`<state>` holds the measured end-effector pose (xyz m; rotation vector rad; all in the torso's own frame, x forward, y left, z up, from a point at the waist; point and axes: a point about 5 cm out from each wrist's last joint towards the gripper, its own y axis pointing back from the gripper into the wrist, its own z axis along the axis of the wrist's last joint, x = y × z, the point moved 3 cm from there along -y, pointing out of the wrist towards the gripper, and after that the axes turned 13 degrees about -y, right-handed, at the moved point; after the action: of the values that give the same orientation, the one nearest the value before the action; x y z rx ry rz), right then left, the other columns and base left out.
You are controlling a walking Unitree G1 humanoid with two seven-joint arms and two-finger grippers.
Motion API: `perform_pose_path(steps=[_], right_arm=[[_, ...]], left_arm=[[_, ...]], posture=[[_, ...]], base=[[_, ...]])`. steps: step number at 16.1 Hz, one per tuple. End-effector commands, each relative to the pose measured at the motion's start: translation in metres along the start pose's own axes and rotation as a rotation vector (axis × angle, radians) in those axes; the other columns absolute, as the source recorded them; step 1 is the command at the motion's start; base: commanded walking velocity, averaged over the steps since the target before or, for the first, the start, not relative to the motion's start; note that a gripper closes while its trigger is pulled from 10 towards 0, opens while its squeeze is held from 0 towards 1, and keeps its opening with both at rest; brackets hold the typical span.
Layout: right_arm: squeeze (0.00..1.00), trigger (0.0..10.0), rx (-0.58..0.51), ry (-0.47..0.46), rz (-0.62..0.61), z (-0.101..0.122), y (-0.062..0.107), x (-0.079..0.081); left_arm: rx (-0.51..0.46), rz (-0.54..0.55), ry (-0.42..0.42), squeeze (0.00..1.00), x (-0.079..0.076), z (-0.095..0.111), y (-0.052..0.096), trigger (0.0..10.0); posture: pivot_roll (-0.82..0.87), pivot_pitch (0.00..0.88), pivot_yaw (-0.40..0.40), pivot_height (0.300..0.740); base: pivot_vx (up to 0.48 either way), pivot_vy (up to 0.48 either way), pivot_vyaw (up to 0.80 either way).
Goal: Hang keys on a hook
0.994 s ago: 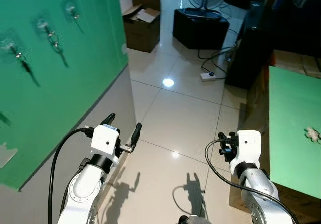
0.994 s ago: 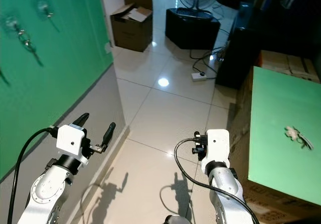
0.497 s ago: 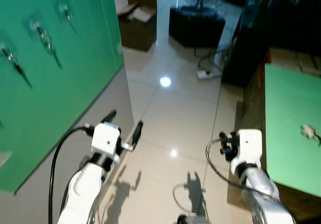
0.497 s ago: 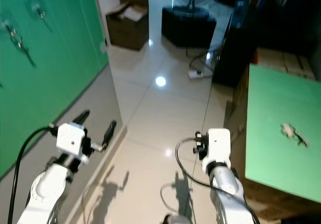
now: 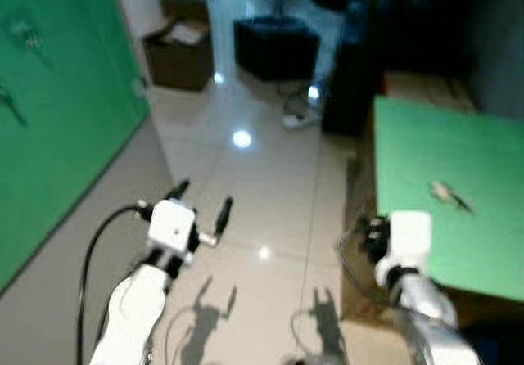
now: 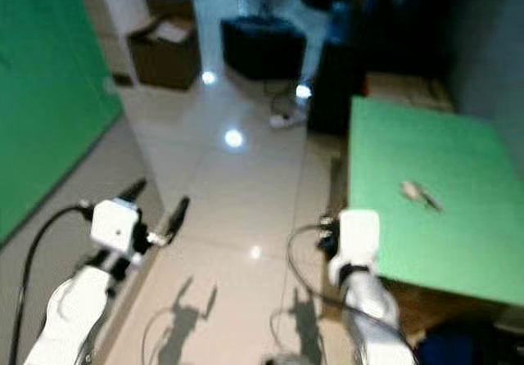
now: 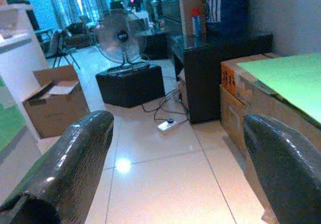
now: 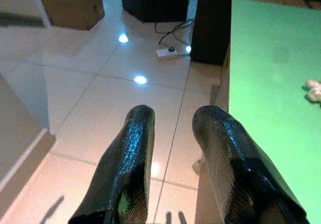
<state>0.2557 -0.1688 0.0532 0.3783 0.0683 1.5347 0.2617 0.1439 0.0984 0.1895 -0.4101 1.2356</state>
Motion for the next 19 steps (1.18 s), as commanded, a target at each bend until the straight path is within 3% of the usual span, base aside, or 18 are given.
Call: perform_pose_path(steps=[1, 3, 11, 19], right_arm=[[0.0, 10.0, -0.012, 0.008, -0.011, 0.005, -0.0007, -0.0035], [0.0, 10.0, -0.012, 0.011, -0.011, 0.0051, -0.0007, -0.0043], [0.0, 10.0, -0.016, 0.015, -0.014, 0.0063, -0.0005, -0.0052], [0.0, 10.0, -0.028, 0.008, -0.032, 0.0075, 0.0016, -0.0074]], left_arm=[[-0.002, 0.004, 0.013, 0.0, -0.0012, 0.0012, -0.0012, 10.0], [-0.001, 0.009, 0.018, 0.0, -0.0014, 0.0013, -0.0016, 10.0], [0.015, -0.007, 0.034, 0.0, -0.0043, -0.0008, -0.0039, 10.0], [-0.014, -0.055, 0.058, 0.0, -0.0093, 0.0032, -0.007, 10.0]], posture=[[-0.09, 0.045, 0.019, 0.74], [-0.09, 0.046, 0.019, 0.74], [-0.1, 0.032, 0.022, 0.74], [-0.12, 0.02, 0.038, 0.74]], base=[[0.0, 0.0, -0.8], [0.0, 0.0, -0.8], [0.0, 0.0, -0.1], [0.351, 0.0, -0.5]])
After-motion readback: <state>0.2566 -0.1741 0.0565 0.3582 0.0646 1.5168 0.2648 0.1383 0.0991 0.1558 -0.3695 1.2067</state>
